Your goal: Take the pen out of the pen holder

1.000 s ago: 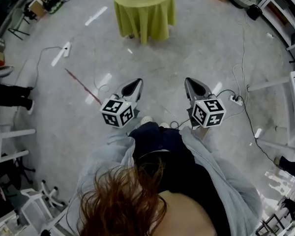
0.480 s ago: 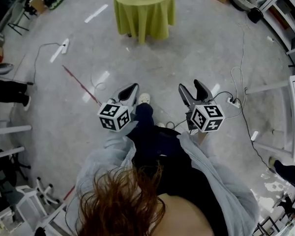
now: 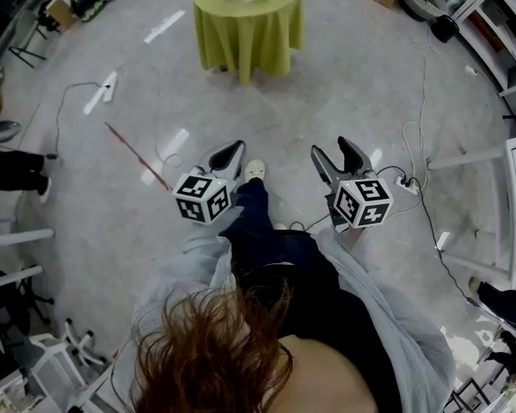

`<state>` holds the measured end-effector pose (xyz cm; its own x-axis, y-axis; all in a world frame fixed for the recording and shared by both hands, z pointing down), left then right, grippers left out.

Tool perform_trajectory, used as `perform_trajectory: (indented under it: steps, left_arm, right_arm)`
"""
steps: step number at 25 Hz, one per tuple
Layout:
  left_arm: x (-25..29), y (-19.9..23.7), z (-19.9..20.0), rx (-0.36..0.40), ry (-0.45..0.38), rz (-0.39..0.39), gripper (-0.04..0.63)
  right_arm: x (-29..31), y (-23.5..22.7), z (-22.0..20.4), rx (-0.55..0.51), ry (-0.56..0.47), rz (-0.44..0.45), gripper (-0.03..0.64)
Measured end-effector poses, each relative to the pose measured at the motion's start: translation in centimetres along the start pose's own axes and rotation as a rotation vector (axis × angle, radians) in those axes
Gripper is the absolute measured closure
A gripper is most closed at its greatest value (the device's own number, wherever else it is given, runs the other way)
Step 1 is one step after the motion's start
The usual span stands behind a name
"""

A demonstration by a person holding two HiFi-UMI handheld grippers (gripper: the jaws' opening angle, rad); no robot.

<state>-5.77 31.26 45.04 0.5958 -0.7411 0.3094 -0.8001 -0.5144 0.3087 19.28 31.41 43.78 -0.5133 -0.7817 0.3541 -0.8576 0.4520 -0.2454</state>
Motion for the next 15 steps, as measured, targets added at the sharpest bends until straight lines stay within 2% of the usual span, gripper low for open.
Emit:
perform_trajectory:
  steps: [6, 15]
  left_arm:
    - [4.0, 2.7, 3.0, 0.014, -0.003, -0.011, 0.577]
    - [8.5, 8.1, 7.9, 0.004, -0.019, -0.005, 0.577]
  right_arm:
    - [4.0, -2.4, 2.7, -0.003, -0.001, -0.017, 0.327]
    - [11.0, -3.6, 7.2, -0.02, 0.014, 0.0, 0.327]
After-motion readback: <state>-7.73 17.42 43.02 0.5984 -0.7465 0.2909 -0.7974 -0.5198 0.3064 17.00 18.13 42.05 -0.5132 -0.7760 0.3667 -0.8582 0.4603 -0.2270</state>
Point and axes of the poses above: the fingertips, and each gripper's own axes: x forward along the fingers, y to its left, z out of its top, the point moved 6 cm from there along -x, backward along the fingers
